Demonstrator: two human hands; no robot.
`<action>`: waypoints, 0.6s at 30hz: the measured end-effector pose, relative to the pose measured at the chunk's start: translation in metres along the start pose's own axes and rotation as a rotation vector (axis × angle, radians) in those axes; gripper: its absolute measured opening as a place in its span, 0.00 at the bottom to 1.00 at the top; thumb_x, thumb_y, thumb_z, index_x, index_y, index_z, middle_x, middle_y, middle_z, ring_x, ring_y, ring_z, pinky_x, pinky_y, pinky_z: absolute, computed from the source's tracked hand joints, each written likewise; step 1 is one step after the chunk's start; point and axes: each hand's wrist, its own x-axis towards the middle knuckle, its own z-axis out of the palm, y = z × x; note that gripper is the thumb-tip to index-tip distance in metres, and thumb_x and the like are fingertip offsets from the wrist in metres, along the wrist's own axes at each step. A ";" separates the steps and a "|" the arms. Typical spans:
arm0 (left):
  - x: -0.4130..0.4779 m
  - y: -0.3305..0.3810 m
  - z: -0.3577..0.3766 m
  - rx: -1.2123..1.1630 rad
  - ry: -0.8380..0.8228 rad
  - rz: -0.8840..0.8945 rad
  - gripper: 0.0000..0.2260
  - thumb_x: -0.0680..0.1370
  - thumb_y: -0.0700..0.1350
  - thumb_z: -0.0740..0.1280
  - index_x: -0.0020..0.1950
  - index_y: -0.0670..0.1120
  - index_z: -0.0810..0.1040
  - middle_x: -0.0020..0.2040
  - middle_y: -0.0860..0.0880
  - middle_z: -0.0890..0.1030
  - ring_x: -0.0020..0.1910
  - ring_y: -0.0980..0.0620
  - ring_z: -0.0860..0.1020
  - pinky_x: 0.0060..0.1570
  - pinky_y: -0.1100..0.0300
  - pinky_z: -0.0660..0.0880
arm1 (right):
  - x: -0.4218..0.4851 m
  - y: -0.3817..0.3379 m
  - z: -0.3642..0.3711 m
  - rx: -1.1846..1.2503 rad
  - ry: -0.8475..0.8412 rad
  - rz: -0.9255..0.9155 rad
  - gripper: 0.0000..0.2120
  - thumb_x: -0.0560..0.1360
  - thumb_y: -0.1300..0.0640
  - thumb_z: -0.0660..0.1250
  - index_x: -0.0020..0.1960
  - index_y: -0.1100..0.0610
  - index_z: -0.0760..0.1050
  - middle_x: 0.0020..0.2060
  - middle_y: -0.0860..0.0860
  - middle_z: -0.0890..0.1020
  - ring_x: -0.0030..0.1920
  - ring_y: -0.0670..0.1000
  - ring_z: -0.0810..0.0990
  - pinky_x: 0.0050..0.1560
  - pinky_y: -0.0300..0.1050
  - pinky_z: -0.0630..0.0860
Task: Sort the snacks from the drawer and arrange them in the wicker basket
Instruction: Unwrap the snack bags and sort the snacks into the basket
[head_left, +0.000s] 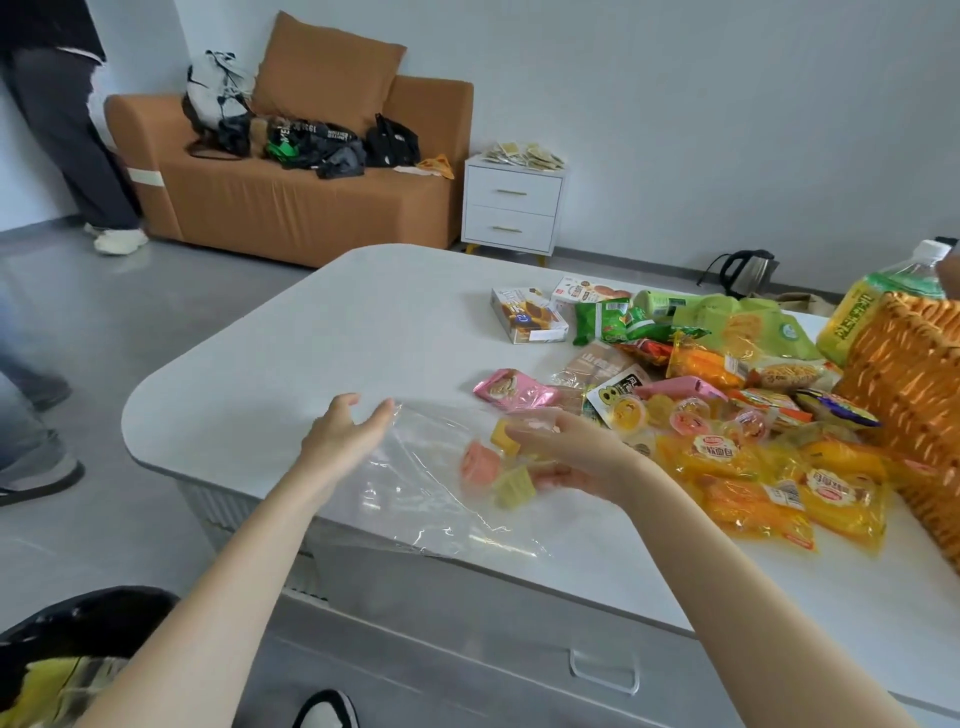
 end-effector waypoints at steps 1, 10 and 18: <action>0.006 -0.002 0.004 -0.098 -0.040 -0.024 0.28 0.78 0.58 0.62 0.74 0.46 0.62 0.72 0.46 0.67 0.70 0.46 0.66 0.65 0.55 0.63 | 0.003 -0.002 0.002 0.030 -0.028 0.007 0.20 0.77 0.51 0.68 0.67 0.54 0.72 0.50 0.54 0.82 0.37 0.48 0.81 0.40 0.41 0.80; 0.029 -0.006 0.024 -0.147 -0.070 -0.049 0.26 0.78 0.55 0.63 0.70 0.41 0.66 0.65 0.41 0.72 0.65 0.43 0.71 0.60 0.55 0.67 | 0.014 -0.002 0.017 0.388 -0.280 -0.020 0.15 0.81 0.64 0.59 0.68 0.59 0.68 0.63 0.53 0.75 0.65 0.60 0.75 0.57 0.55 0.77; 0.014 -0.002 0.026 0.111 0.096 0.156 0.28 0.77 0.57 0.64 0.76 0.53 0.60 0.75 0.44 0.56 0.74 0.44 0.52 0.72 0.49 0.57 | -0.007 0.001 -0.001 -0.220 0.065 -0.138 0.11 0.79 0.60 0.64 0.60 0.59 0.78 0.53 0.52 0.83 0.47 0.50 0.82 0.54 0.45 0.79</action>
